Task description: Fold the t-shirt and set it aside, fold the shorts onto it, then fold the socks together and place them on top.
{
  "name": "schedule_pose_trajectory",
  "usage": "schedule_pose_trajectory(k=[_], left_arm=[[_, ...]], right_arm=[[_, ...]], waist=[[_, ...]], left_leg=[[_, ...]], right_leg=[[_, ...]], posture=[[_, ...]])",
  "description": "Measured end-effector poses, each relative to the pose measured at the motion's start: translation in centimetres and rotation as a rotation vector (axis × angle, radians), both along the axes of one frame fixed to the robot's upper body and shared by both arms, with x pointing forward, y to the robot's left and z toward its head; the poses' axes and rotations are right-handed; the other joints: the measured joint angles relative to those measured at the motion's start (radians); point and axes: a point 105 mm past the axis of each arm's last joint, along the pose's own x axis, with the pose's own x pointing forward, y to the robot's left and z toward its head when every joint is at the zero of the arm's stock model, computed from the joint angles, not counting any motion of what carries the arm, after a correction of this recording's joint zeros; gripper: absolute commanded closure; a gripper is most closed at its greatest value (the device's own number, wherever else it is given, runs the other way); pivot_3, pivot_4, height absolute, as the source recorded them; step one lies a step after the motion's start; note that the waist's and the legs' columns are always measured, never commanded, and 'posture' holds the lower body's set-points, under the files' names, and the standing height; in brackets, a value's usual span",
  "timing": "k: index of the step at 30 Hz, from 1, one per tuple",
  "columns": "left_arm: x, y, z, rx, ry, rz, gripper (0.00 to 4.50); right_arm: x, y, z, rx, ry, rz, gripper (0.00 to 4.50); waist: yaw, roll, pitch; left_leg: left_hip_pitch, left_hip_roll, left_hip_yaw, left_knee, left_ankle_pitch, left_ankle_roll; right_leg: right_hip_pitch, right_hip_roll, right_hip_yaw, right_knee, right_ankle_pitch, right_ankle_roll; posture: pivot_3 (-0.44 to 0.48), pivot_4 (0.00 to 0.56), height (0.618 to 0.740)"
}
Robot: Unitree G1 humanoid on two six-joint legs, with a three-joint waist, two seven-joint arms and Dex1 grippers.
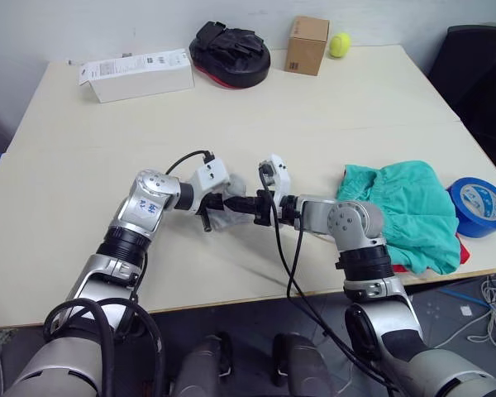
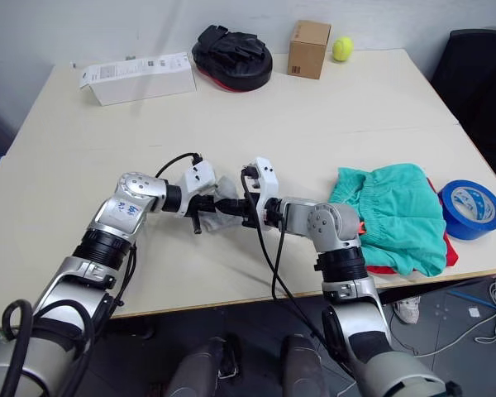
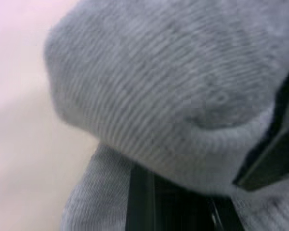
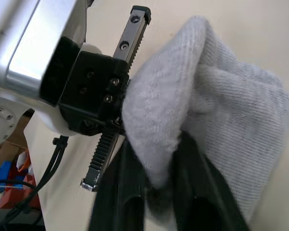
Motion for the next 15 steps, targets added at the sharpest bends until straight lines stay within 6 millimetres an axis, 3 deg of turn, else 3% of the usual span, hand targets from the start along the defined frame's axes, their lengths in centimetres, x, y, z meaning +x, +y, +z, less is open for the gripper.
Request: schedule_pose_trajectory(k=[9, 15], left_arm=[[-0.7, 2.7, 0.6, -0.014, 0.007, 0.081, 4.5], [-1.9, 5.4, 1.2, -0.016, 0.003, 0.159, 4.5]], right_arm=[[-0.7, 0.3, -0.2, -0.018, -0.028, 0.08, 0.05], [-0.8, 0.8, 0.1, -0.026, -0.057, 0.111, 0.05]], waist=[[-0.002, 0.0, 0.0], [-0.001, 0.0, 0.0]], left_leg=[[0.0, 0.0, -0.001, 0.001, 0.0, -0.001], [0.0, 0.0, -0.002, 0.001, 0.0, -0.001]], right_leg=[[-0.002, -0.001, 0.0, 0.006, 0.0, 0.0], [-0.002, -0.001, 0.0, 0.006, 0.0, 0.0]], posture=[[0.0, 0.15, 0.74], [0.0, 0.15, 0.74]])
